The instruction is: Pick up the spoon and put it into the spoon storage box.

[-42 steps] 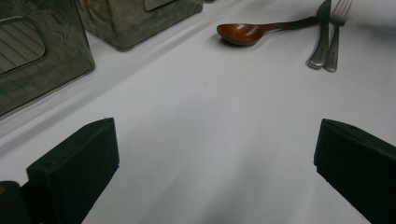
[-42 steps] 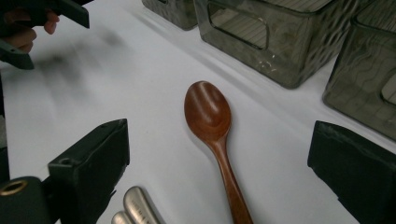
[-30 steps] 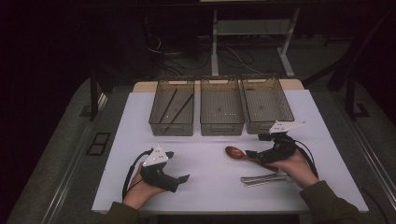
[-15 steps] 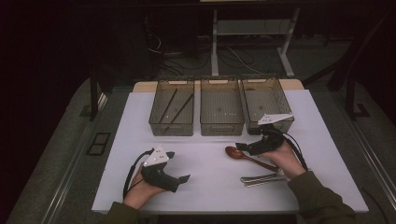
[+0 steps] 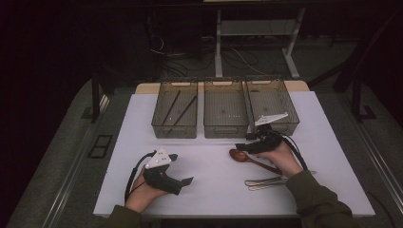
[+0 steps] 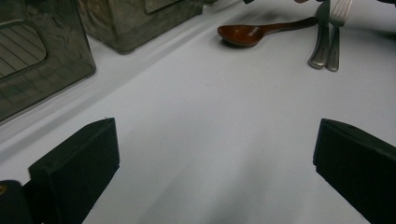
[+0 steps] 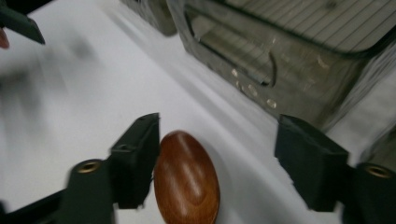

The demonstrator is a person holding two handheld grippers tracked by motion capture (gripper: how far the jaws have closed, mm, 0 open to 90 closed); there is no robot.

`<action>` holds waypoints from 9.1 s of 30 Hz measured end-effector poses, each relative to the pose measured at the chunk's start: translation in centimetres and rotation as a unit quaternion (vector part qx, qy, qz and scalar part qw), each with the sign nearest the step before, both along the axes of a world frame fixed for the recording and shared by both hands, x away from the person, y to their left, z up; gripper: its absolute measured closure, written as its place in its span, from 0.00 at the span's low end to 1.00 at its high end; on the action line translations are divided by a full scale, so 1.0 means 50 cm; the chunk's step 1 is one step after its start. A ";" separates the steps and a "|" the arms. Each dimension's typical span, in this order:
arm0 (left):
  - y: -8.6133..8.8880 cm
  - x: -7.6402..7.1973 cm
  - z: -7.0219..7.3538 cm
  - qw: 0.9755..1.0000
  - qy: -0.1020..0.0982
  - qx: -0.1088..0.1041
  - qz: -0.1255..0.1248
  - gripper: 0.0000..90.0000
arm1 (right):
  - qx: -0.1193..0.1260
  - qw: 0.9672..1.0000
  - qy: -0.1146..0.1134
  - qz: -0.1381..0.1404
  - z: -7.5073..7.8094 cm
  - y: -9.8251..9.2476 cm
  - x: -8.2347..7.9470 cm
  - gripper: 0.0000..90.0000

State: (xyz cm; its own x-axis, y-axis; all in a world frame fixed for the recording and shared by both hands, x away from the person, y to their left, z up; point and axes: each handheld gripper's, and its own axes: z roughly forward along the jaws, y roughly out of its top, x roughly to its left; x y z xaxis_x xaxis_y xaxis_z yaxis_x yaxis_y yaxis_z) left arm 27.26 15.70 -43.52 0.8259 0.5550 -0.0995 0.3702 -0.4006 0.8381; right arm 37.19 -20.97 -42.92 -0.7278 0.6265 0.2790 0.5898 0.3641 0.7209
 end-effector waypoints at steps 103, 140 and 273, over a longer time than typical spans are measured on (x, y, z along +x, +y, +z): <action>0.001 -0.002 -0.005 1.000 0.005 -0.022 -0.019 0.00 | -0.032 0.998 0.002 0.053 0.057 0.012 -0.006 0.89; -0.002 0.001 -0.010 1.000 0.006 -0.011 -0.016 0.00 | -0.006 0.999 -0.032 0.000 0.173 0.061 0.096 0.89; -0.004 -0.008 -0.006 1.000 -0.001 -0.010 -0.022 0.00 | 0.006 0.999 -0.039 -0.012 0.074 -0.126 -0.075 0.41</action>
State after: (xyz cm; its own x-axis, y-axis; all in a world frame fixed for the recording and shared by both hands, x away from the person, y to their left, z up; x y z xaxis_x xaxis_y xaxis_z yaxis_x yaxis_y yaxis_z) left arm 26.86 15.51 -43.83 0.8497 0.5161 -0.1080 0.3502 -0.3993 0.8473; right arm 33.44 -27.30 -39.23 -0.7323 0.6411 0.2297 0.5401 0.3414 0.7692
